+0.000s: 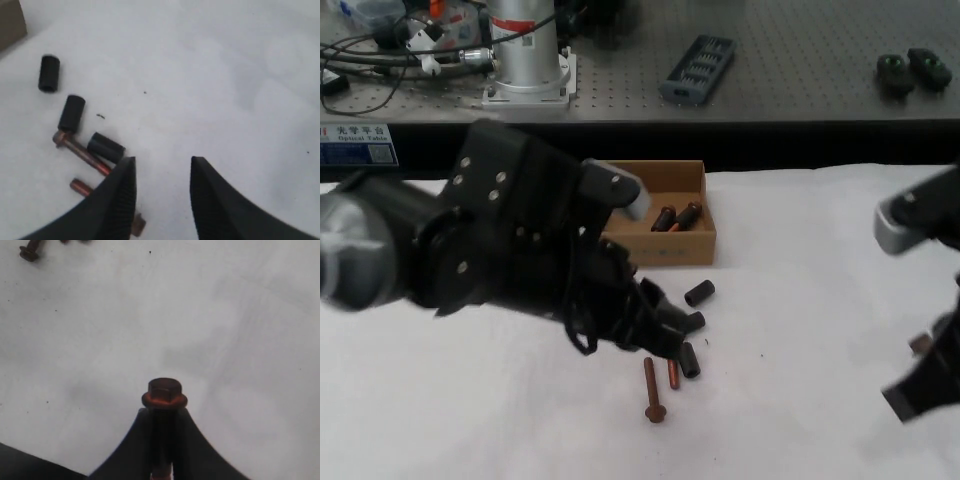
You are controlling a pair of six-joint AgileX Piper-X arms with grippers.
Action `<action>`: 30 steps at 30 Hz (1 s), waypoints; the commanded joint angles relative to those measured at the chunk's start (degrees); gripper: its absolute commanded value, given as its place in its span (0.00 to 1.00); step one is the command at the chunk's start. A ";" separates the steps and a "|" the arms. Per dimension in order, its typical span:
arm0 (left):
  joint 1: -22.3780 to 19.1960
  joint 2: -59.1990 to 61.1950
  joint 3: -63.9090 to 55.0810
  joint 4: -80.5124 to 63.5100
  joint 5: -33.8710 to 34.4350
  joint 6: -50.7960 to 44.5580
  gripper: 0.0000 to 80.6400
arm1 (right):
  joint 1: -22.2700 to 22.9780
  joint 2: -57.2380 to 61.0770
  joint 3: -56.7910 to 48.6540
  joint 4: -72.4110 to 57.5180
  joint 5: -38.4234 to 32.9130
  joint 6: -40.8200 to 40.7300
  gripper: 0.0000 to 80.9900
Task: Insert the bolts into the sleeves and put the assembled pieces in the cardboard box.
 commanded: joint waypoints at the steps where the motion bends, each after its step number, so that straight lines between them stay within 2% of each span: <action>1: -0.17 7.31 -8.50 -0.37 -0.70 12.55 0.33 | -0.06 -1.17 0.24 0.15 0.04 -0.46 0.03; 10: -0.17 20.41 -20.46 5.61 -3.60 28.15 0.33 | -0.06 -5.16 0.66 0.46 0.04 -0.46 0.03; 19: -0.17 29.35 -28.28 6.55 -6.22 28.77 0.33 | -0.06 -5.54 0.66 0.46 0.04 -0.46 0.03; 30: -0.17 31.00 -30.20 10.66 -7.18 29.68 0.33 | -1.47 -5.50 0.66 0.33 -0.10 -0.62 0.03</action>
